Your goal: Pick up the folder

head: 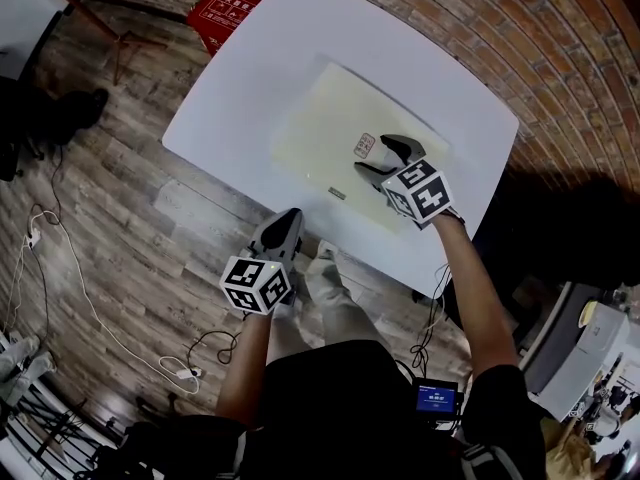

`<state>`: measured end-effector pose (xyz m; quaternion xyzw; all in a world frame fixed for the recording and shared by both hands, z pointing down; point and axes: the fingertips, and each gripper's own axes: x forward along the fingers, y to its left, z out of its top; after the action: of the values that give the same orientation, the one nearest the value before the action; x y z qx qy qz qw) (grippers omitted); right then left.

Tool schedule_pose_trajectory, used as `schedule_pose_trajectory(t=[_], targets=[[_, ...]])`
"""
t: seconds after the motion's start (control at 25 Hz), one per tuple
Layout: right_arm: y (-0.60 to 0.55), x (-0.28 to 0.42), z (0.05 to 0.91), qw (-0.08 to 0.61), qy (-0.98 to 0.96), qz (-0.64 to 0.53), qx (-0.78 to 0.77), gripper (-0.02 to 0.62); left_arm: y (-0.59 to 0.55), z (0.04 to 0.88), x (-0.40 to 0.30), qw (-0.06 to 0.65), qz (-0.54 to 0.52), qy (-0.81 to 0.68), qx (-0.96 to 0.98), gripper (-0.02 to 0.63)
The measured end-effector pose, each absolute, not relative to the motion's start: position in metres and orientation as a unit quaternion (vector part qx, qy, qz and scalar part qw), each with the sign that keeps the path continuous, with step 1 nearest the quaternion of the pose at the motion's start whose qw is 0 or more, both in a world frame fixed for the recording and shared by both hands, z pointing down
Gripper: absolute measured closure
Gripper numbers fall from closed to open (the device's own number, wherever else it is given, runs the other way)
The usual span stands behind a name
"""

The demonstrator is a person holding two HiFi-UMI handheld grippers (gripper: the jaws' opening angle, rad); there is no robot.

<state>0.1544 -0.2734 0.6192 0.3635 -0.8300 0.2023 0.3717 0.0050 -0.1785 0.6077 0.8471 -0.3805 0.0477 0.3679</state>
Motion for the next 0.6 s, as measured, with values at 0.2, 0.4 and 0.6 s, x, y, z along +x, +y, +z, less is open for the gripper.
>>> schedule_pose_trajectory(t=[0.2, 0.4, 0.6], targets=[[-0.273, 0.154, 0.620, 0.373, -0.830, 0.200, 0.364, 0.304, -0.176, 0.609, 0.009, 0.376, 0.043, -0.376, 0.845, 0.588], [-0.273, 0.154, 0.621, 0.378, -0.828, 0.199, 0.363, 0.305, -0.174, 0.604, 0.014, 0.376, 0.031, -0.361, 0.853, 0.588], [-0.271, 0.151, 0.621, 0.377, -0.828, 0.201, 0.363, 0.305, -0.174, 0.604, 0.017, 0.382, 0.031, -0.350, 0.855, 0.586]])
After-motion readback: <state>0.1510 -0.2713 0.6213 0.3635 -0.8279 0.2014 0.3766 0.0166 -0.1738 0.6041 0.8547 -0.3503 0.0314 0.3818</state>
